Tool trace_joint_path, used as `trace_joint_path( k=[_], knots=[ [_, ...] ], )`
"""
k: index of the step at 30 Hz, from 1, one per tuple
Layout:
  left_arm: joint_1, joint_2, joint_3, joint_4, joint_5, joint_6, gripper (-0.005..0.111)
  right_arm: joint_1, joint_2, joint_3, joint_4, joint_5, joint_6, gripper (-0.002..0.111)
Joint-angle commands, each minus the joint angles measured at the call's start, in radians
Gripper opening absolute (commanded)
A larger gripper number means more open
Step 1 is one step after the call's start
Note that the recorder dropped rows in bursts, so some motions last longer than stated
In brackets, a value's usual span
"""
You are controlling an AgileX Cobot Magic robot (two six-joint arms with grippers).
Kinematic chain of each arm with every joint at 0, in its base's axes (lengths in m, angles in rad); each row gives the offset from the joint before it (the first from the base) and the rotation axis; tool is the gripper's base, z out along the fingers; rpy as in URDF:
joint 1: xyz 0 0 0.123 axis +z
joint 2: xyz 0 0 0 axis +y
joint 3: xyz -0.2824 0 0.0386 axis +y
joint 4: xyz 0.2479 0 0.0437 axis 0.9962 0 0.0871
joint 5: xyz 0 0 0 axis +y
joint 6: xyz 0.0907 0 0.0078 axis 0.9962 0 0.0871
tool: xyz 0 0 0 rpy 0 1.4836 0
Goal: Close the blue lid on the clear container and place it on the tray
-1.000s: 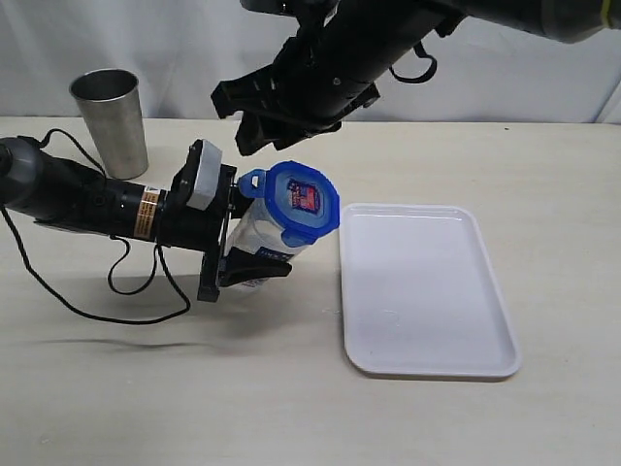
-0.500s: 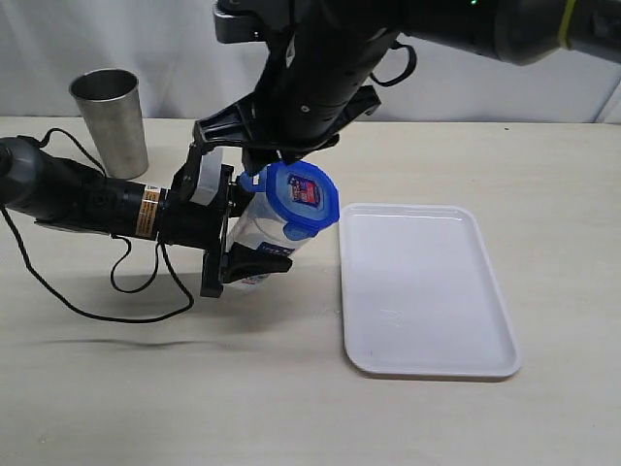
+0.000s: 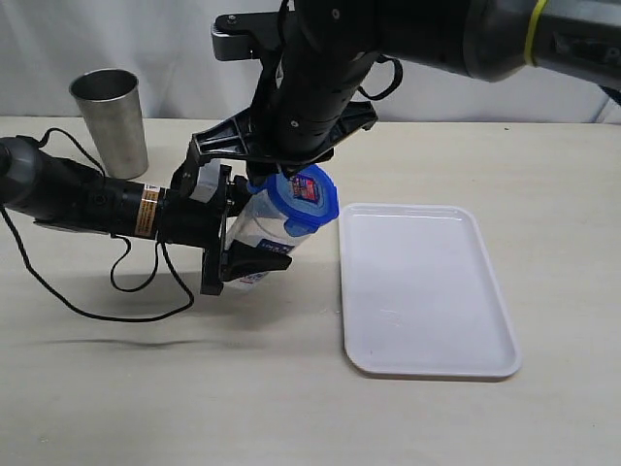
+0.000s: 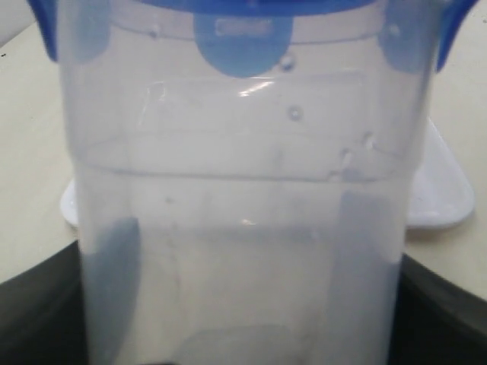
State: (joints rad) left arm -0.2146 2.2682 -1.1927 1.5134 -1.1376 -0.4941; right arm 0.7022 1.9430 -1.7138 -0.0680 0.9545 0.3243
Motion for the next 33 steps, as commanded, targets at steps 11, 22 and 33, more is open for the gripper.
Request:
trace_joint_path(
  k=[11, 22, 33],
  knots=[
    [-0.007, -0.003, 0.002, -0.027, -0.03, -0.007, 0.0, 0.045, 0.106, 0.005, -0.052, 0.113, -0.017, 0.035],
    [-0.007, -0.003, 0.002, -0.033, -0.05, -0.007, 0.0, 0.045, 0.115, -0.019, -0.021, 0.098, -0.078, 0.026],
    [-0.007, -0.003, 0.002, -0.038, -0.049, -0.007, 0.0, 0.098, 0.156, -0.047, -0.195, 0.159, -0.055, 0.025]
  ],
)
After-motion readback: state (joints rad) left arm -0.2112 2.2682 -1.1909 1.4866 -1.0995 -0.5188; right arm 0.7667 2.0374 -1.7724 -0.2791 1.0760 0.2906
